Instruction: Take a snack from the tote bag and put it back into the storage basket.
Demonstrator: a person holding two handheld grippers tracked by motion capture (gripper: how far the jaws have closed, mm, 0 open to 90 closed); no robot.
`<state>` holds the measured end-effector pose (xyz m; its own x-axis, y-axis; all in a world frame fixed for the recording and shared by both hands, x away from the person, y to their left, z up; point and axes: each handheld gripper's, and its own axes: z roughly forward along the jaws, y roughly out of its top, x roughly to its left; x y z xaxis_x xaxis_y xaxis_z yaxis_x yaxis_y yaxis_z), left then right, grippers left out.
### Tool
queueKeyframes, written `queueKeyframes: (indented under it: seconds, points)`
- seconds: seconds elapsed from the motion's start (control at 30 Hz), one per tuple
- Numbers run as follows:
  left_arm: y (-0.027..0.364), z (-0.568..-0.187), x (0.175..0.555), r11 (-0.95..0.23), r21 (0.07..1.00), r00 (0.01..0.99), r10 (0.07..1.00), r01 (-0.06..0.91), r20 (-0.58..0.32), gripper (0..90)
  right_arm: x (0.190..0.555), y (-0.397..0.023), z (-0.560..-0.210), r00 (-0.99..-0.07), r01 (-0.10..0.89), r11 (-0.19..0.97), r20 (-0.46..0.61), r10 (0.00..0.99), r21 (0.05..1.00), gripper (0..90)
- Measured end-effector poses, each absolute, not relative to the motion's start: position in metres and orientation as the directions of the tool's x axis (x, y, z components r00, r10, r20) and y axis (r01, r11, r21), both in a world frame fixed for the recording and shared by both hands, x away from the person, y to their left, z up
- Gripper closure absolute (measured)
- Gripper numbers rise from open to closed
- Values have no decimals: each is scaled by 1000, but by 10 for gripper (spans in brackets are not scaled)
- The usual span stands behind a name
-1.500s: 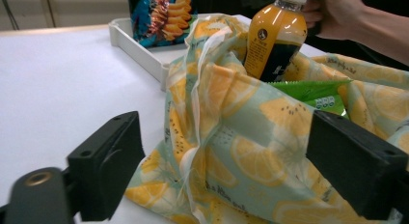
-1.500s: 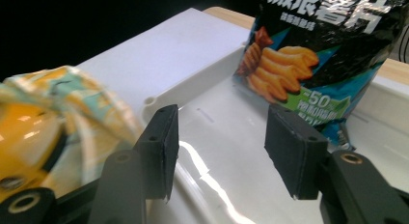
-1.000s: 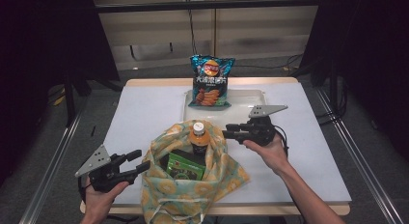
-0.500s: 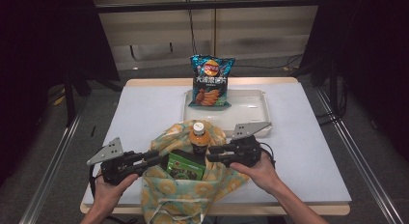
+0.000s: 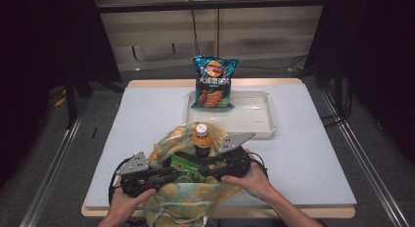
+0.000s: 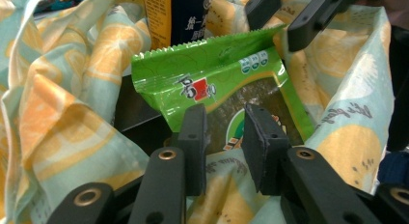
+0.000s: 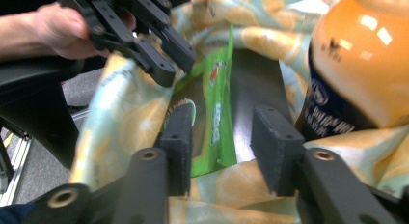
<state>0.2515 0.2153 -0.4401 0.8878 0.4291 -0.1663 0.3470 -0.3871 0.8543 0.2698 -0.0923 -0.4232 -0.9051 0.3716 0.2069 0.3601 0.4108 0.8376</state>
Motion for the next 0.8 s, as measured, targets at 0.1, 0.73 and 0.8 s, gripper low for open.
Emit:
queueKeyframes:
  seconds: [0.1, 0.73, 0.8]
  points:
    - [215, -443, 251, -393, 846, 884, 433, 361, -176, 692, 271, -91, -429, -899, 378, 416, 222, 376, 827, 557]
    - [211, -448, 251, -421, 831, 888, 426, 363, -172, 652, 265, -79, -444, -885, 441, 427, 302, 354, 789, 631]
    - [211, -448, 251, -421, 831, 888, 426, 363, -172, 651, 267, -77, -445, -876, 459, 414, 324, 357, 786, 669]
